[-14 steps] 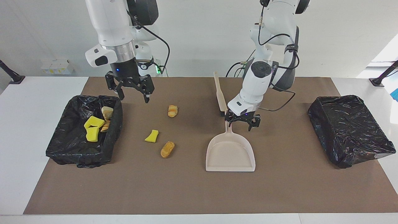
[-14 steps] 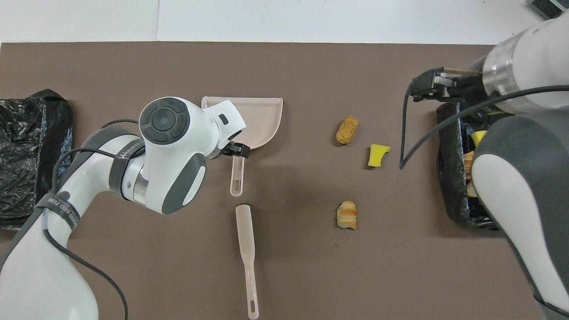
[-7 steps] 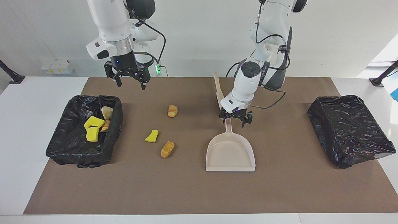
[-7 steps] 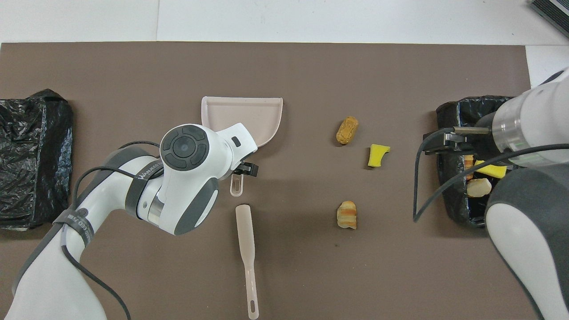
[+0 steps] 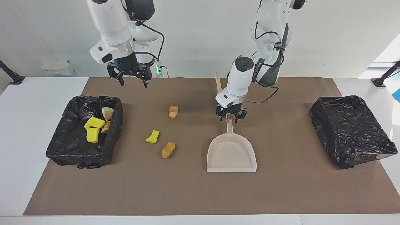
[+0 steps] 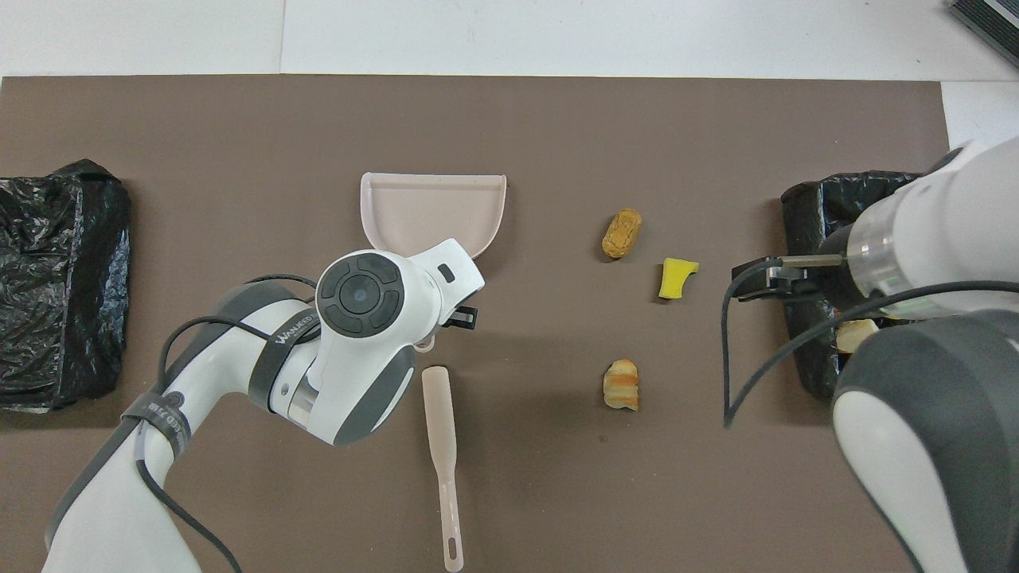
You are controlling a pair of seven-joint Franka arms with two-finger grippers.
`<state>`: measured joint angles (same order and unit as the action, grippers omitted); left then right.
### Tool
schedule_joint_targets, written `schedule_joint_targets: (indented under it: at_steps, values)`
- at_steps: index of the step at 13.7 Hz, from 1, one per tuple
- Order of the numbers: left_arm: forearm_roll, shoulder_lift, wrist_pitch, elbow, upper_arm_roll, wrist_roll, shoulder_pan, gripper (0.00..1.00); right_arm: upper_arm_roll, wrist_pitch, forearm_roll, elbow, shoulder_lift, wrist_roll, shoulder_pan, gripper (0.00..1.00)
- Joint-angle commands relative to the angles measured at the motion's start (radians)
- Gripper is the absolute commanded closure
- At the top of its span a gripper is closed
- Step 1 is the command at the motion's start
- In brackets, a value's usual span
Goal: Sweep and dump trash in bin
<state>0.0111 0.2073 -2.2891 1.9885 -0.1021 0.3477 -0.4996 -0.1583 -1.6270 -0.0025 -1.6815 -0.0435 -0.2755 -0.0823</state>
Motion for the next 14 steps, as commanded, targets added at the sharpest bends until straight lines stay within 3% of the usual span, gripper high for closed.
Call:
schedule_joint_targets:
  at_steps: [1,3,6,8,12,14]
  values:
    - [0.012,-0.014,-0.038,0.035,0.016,0.014,-0.013,0.26,-0.001,-0.011,0.022,-0.038,-0.023,-0.103,-0.098,0.00]
    - [0.012,-0.014,-0.036,0.035,0.018,0.014,-0.010,0.31,-0.003,-0.017,0.022,-0.061,-0.018,-0.177,-0.175,0.00]
    - [0.012,-0.014,-0.027,0.035,0.018,0.014,0.010,0.31,-0.004,-0.100,0.079,-0.165,-0.052,-0.180,-0.224,0.00]
    - [0.012,-0.014,-0.029,0.041,0.018,0.020,0.009,0.32,-0.006,-0.146,0.090,-0.178,-0.039,-0.189,-0.275,0.00]
    - [0.012,-0.019,-0.032,0.050,0.016,0.054,0.004,0.54,-0.006,-0.216,0.095,-0.278,-0.024,-0.330,-0.457,0.00]
    - [0.012,-0.025,-0.030,0.064,0.016,0.063,0.000,0.66,-0.007,-0.287,0.122,-0.317,-0.024,-0.346,-0.496,0.00]
